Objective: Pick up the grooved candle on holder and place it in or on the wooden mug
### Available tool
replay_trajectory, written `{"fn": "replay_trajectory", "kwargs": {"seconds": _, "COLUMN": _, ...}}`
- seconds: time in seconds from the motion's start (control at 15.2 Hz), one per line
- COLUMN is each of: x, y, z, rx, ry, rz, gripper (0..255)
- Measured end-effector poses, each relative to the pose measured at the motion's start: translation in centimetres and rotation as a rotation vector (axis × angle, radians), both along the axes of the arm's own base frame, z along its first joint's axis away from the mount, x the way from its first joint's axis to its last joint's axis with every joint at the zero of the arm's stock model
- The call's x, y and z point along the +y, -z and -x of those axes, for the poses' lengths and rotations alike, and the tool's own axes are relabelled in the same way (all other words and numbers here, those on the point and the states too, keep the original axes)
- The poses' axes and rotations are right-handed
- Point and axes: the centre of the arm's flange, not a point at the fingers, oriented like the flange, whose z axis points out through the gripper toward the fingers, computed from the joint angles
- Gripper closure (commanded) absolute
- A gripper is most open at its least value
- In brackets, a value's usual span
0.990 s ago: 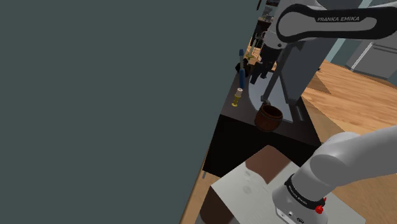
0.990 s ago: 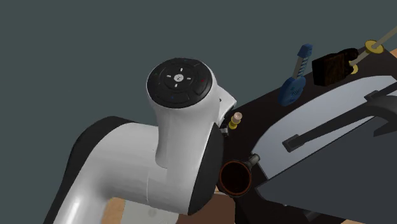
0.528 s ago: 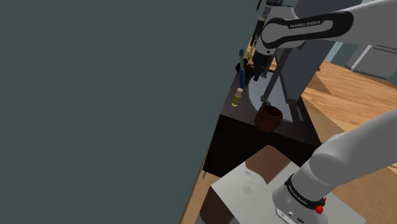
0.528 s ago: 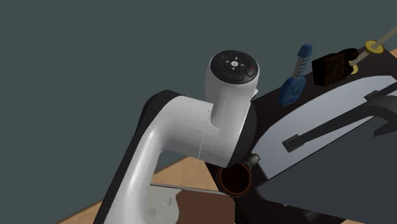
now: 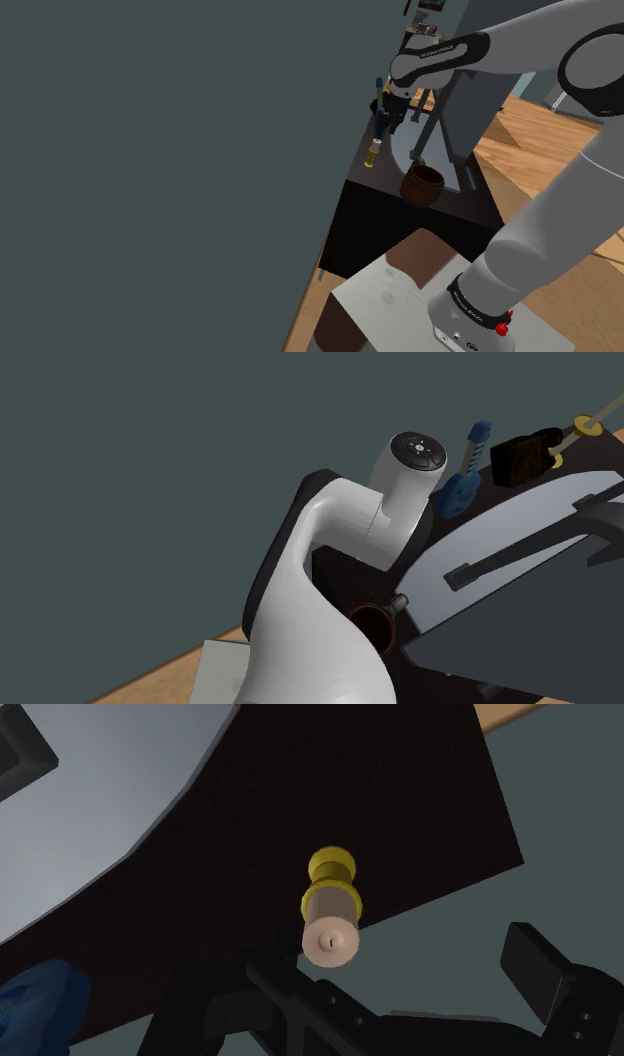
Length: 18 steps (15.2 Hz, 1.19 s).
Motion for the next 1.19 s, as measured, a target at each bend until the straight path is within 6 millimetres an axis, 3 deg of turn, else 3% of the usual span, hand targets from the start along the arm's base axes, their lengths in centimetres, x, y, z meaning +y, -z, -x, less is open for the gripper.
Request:
{"fn": "replay_trajectory", "kwargs": {"seconds": 0.2, "x": -2.4, "y": 2.4, "z": -2.2, "rx": 0.007, "ry": 0.007, "rz": -0.014, "gripper": 0}}
{"fn": "replay_trajectory", "kwargs": {"seconds": 0.66, "x": -2.9, "y": 6.2, "z": -2.9, "rx": 0.009, "ry": 0.009, "rz": -0.019, "gripper": 0}}
{"fn": "replay_trajectory", "kwargs": {"seconds": 1.12, "x": -2.8, "y": 7.0, "z": -3.0, "rx": 0.009, "ry": 0.009, "rz": -0.019, "gripper": 0}}
{"fn": "replay_trajectory", "kwargs": {"seconds": 1.19, "x": -2.8, "y": 7.0, "z": -3.0, "rx": 0.009, "ry": 0.009, "rz": -0.019, "gripper": 255}}
